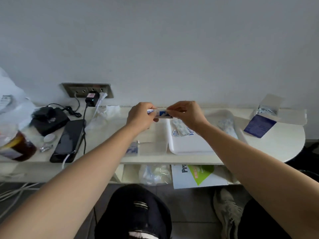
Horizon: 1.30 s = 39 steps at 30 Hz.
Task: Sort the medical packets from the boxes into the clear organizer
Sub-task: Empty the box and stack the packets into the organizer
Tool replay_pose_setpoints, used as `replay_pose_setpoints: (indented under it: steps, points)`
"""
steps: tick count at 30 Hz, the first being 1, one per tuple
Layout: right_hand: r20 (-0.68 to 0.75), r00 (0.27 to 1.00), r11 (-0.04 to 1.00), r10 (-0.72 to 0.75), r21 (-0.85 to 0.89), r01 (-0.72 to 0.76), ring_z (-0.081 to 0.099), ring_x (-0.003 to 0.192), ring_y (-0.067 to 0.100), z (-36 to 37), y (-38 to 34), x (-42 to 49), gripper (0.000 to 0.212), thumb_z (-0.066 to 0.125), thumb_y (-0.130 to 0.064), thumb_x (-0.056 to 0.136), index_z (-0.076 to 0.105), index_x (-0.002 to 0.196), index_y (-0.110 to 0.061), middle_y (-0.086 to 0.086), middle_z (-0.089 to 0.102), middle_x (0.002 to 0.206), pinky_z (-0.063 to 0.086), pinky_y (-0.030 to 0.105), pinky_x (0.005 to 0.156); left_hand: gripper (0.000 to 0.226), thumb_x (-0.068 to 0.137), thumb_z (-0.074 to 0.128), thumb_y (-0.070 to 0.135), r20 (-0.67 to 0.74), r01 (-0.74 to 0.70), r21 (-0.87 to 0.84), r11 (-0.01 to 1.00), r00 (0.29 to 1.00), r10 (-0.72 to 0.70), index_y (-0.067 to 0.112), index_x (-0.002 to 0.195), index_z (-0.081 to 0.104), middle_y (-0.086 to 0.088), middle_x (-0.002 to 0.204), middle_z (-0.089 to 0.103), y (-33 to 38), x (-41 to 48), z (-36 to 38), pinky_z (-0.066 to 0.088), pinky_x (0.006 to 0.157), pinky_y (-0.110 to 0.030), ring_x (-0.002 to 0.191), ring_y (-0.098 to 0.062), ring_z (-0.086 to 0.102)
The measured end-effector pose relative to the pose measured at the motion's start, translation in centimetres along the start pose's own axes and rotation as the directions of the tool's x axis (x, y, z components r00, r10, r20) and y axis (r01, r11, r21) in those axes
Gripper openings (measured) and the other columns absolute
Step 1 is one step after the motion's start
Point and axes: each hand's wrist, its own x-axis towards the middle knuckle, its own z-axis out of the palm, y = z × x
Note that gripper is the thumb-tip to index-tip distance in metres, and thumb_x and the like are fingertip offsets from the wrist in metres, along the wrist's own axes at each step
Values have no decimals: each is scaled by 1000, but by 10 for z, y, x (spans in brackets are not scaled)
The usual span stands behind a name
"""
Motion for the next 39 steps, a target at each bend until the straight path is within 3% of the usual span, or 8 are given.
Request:
replay_pose_setpoints:
  steps: [6,10,13,17,24,32,35,39]
  points:
    - [141,982,992,126,0,-127,55,56,16,65,-35,8,8,75,-8,77,76,85,-6,13,70,71,52,24,60,6,86,66,28,-86,151,-98,984,983,-160,24,84,63,7,69,71,-61,-21,-57,40,50,-21,43,-14,51]
    - [174,955,971,240,-47,-235,60,58,18,89,-39,16,6,77,-5,74,76,78,-9,16,72,75,58,34,74,15,85,62,22,-221,265,-61,962,937,-272,26,70,61,7,72,69,-96,-26,-74,52,68,-29,59,-17,62]
    - [166,935,949,313,-105,-298,65,58,17,106,-35,20,9,79,-3,72,74,73,-11,13,73,75,60,33,73,6,84,66,27,-216,297,-34,954,930,-297,23,87,65,4,96,69,-112,-27,-72,50,77,-30,86,-21,65]
    - [129,899,896,418,-220,-385,67,55,17,123,-29,20,7,76,1,75,75,81,-2,13,72,75,60,24,65,30,80,71,30,-160,333,2,943,931,-328,18,107,64,1,111,64,-118,-24,-63,46,84,-29,102,-20,61]
    - [123,841,831,526,-283,-479,73,68,23,153,-18,26,20,75,-4,77,71,96,3,15,74,77,59,35,78,31,78,72,19,-124,332,3,943,936,-329,18,108,64,2,101,67,-125,-26,-61,47,77,-26,92,-16,62]
    - [142,790,802,596,-166,-575,69,74,30,150,-14,23,18,72,-1,77,58,89,0,21,70,88,58,48,81,26,80,70,19,-139,301,4,953,944,-298,19,105,62,5,92,63,-125,-29,-60,49,77,-29,89,-16,60]
    - [169,756,774,633,-136,-618,55,69,24,144,-17,23,15,65,1,84,53,92,0,18,58,84,54,44,89,26,80,69,18,-143,299,12,954,945,-294,19,105,62,5,90,63,-125,-29,-60,47,76,-27,89,-17,61]
    - [223,722,756,655,-174,-631,60,77,23,146,-21,20,17,53,-6,91,55,106,3,16,69,91,51,36,79,27,81,69,20,-142,297,19,955,946,-291,19,106,61,4,94,64,-125,-31,-59,45,74,-27,90,-18,61]
